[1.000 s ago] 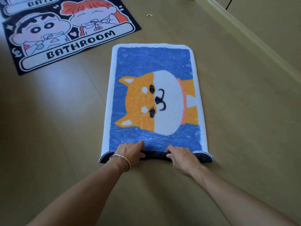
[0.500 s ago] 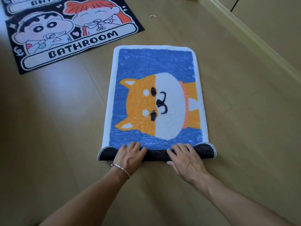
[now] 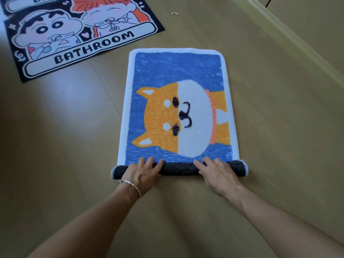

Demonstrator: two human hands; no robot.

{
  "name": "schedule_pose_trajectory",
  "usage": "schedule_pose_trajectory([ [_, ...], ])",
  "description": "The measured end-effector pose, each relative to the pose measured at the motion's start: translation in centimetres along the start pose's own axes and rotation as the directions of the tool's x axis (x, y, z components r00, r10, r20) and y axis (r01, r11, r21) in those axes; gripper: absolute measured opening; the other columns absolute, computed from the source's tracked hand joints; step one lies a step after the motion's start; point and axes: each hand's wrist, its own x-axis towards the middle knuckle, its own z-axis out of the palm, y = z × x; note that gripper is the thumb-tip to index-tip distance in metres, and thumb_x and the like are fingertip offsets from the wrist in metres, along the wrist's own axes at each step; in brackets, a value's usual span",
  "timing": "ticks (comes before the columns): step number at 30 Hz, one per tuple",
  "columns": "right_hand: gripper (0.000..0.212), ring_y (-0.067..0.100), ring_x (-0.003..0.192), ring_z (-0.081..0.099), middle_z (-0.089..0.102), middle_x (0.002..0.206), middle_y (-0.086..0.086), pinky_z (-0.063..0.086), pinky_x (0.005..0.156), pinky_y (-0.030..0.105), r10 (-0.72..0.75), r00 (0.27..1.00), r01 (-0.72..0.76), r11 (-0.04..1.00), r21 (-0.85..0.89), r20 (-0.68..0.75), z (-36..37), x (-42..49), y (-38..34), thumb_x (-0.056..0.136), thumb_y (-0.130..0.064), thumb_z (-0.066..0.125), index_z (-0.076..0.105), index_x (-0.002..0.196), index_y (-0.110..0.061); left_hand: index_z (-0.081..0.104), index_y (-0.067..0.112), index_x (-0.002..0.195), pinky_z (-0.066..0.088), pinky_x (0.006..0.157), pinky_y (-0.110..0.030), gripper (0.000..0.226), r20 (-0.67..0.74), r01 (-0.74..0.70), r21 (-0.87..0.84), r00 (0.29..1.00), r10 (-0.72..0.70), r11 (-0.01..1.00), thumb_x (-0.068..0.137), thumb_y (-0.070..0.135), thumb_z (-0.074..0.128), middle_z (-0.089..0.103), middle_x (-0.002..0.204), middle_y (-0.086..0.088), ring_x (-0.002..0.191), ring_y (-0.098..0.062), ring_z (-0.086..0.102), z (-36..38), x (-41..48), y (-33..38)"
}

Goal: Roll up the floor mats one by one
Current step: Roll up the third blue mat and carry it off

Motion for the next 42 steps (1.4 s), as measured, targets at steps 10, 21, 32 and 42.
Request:
schedule_pose_trajectory([
  [10,0.035,0.026,0.093,0.048,0.043,0.116,0.004,0.043,0.082,0.039,-0.050,0.999,0.049,0.995,0.088,0.009,-0.2,0.4,0.2,0.094,-0.018,0.055,0.040,0.125,-0.022,0.052,0.009,0.130,0.041,0.073,-0.042,0.058,-0.101,-0.017,0.121,0.994,0.029,0.993,0.084,0.032,0.026,0.055,0.107,-0.010,0.091,-0.027,0.050,1.0,0.7,0.8],
  [21,0.072,0.041,0.120,0.048,0.052,0.126,0.017,0.032,0.099,0.062,0.075,0.997,-0.074,0.979,-0.189,-0.003,1.0,-0.6,-2.1,0.068,-0.009,0.072,0.047,0.135,-0.007,0.049,0.010,0.109,0.042,0.047,-0.035,0.044,-0.352,-0.027,-0.020,0.936,0.019,0.999,0.065,0.006,0.048,0.053,0.072,-0.010,0.057,-0.027,0.048,1.3,1.0,1.2],
  [32,0.030,0.027,0.112,0.043,0.047,0.121,0.006,0.038,0.094,0.042,-0.004,0.996,-0.005,0.996,0.093,0.089,-1.8,2.4,0.6,0.101,-0.028,0.035,0.046,0.128,-0.018,0.054,0.004,0.124,0.045,0.085,-0.053,0.052,-0.136,-0.004,0.036,0.991,0.009,0.999,0.083,0.036,0.053,0.059,0.108,-0.011,0.086,-0.032,0.058,0.5,1.1,0.8],
  [42,0.058,0.028,0.120,0.040,0.041,0.133,0.009,0.029,0.106,0.039,-0.105,0.990,0.103,0.994,0.032,0.095,-2.6,0.5,-0.9,0.093,-0.018,0.044,0.021,0.146,-0.015,0.050,0.014,0.107,0.044,0.076,-0.036,0.027,0.171,-0.092,-0.140,0.978,0.116,0.986,0.099,0.035,0.034,0.062,0.106,-0.005,0.097,-0.027,0.058,-2.5,2.9,-0.1],
])
